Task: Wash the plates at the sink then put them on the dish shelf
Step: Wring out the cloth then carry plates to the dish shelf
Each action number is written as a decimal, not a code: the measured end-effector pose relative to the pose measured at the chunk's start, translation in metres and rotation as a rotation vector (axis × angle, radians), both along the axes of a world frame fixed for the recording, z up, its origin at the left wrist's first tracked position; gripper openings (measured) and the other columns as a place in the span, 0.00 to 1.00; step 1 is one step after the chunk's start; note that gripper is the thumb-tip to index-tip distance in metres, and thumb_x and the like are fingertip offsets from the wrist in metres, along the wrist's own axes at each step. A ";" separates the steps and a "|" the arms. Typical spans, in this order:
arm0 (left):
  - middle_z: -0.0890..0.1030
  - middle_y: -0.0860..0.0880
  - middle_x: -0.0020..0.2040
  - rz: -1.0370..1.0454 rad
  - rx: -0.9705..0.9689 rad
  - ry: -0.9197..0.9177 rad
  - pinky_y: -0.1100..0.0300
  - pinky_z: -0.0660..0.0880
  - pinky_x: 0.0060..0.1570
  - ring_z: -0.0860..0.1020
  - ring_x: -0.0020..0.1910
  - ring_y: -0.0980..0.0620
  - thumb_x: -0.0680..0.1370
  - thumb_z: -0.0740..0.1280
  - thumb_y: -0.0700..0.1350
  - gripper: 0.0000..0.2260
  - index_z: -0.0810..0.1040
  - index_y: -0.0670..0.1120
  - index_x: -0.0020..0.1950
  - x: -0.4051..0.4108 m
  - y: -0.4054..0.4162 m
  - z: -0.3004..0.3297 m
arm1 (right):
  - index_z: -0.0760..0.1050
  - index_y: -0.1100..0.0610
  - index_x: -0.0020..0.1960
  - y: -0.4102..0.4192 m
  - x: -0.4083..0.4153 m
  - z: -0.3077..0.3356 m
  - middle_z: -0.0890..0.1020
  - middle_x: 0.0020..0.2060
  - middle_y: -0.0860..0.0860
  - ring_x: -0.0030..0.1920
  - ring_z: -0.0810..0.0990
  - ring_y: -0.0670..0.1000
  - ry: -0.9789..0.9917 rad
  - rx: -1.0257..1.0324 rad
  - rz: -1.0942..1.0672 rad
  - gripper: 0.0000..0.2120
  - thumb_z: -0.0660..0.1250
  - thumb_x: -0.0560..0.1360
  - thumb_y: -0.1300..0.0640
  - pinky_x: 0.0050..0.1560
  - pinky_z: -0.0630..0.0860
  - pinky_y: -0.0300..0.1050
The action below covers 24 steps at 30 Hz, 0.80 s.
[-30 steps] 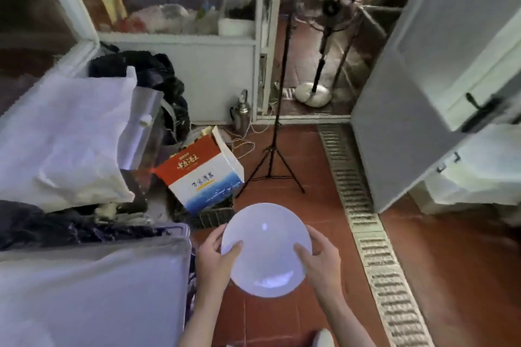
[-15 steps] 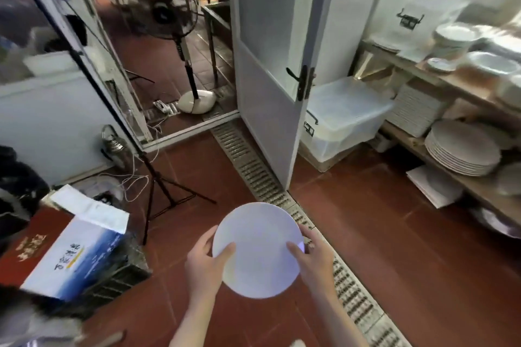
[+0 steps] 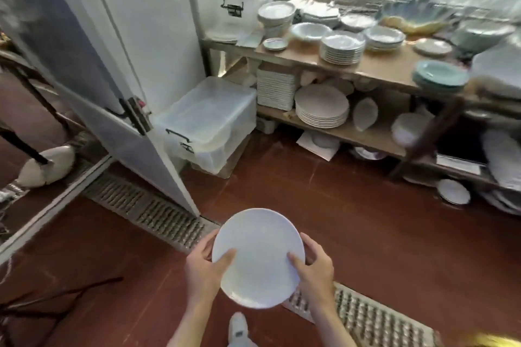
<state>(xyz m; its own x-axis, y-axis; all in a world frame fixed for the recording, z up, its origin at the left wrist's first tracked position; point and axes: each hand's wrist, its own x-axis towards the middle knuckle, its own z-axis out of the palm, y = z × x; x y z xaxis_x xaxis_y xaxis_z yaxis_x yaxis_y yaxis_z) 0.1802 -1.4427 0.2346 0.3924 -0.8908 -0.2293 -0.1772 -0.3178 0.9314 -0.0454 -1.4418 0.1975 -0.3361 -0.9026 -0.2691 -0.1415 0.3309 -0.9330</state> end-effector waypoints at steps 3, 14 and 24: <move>0.86 0.49 0.56 -0.132 0.012 0.017 0.66 0.81 0.47 0.85 0.55 0.51 0.70 0.79 0.33 0.24 0.82 0.44 0.65 -0.039 -0.048 -0.009 | 0.80 0.50 0.67 -0.019 -0.035 -0.003 0.82 0.62 0.42 0.61 0.83 0.52 0.011 0.018 -0.148 0.26 0.78 0.72 0.63 0.63 0.80 0.59; 0.88 0.56 0.52 -0.412 0.043 0.067 0.52 0.82 0.53 0.85 0.52 0.58 0.67 0.82 0.37 0.25 0.84 0.54 0.61 -0.142 -0.242 -0.031 | 0.81 0.53 0.67 -0.143 -0.124 0.008 0.84 0.61 0.46 0.57 0.85 0.48 0.033 0.049 -0.484 0.26 0.77 0.71 0.65 0.61 0.83 0.52; 0.87 0.57 0.51 -0.491 0.040 0.090 0.47 0.83 0.51 0.84 0.51 0.58 0.69 0.82 0.40 0.23 0.84 0.58 0.60 -0.202 -0.366 -0.023 | 0.80 0.55 0.68 -0.251 -0.173 0.015 0.84 0.59 0.46 0.54 0.86 0.48 -0.029 0.039 -0.600 0.26 0.78 0.71 0.66 0.56 0.85 0.49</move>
